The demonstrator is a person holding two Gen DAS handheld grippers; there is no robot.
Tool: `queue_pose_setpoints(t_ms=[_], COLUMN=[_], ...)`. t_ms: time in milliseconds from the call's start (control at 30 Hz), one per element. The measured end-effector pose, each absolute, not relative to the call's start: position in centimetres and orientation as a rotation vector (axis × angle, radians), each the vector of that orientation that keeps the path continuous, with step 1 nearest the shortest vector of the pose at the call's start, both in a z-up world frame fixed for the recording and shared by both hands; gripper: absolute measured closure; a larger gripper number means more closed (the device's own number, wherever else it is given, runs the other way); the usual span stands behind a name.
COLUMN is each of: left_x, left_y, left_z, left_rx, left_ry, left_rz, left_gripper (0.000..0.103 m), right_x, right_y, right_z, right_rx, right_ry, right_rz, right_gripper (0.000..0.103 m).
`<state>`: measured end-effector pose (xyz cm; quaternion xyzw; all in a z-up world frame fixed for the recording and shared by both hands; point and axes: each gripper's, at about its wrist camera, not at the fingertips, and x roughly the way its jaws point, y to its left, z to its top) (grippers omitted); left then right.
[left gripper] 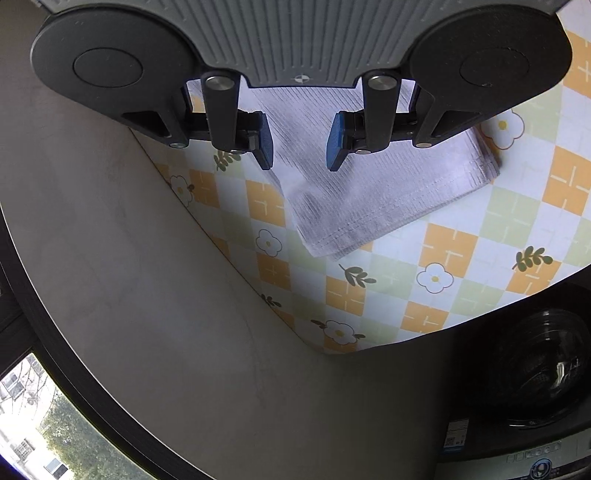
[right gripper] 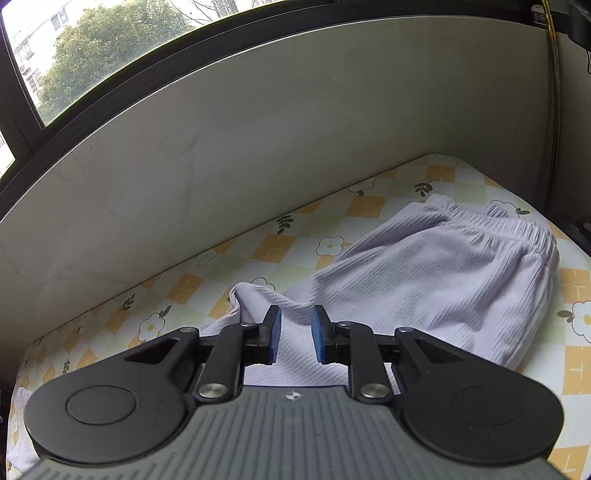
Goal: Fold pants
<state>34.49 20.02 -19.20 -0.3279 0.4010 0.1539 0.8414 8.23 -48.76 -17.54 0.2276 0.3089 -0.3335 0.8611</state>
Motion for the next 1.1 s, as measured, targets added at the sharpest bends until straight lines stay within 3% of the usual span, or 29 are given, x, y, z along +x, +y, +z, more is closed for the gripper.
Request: queue_pose_setpoints(t_ms=[367, 633, 733, 1100], left_x=[42.9, 43.4, 43.6, 43.7], left_y=[10.9, 0.9, -0.9, -3.0], left_z=[-24.2, -24.5, -25.4, -27.3], left_rx=[-0.548, -0.145, -0.077, 0.006], left_ry=[1.076, 1.068, 1.07, 1.093], left_rz=[0.143, -0.171, -0.197, -0.182], left_gripper=[0.07, 0.05, 0.047, 0.047], right_x=[12.5, 13.5, 13.6, 11.6], right_y=[-53.7, -54.8, -55.1, -56.4], right_z=[-21.7, -23.0, -23.1, -23.5], right_rx=[0.525, 0.542, 0.516, 0.519], right_ry=[0.744, 0.756, 0.765, 0.769], right_rz=[-0.704, -0.671, -0.667, -0.692], right_gripper=[0.079, 0.075, 0.07, 0.07])
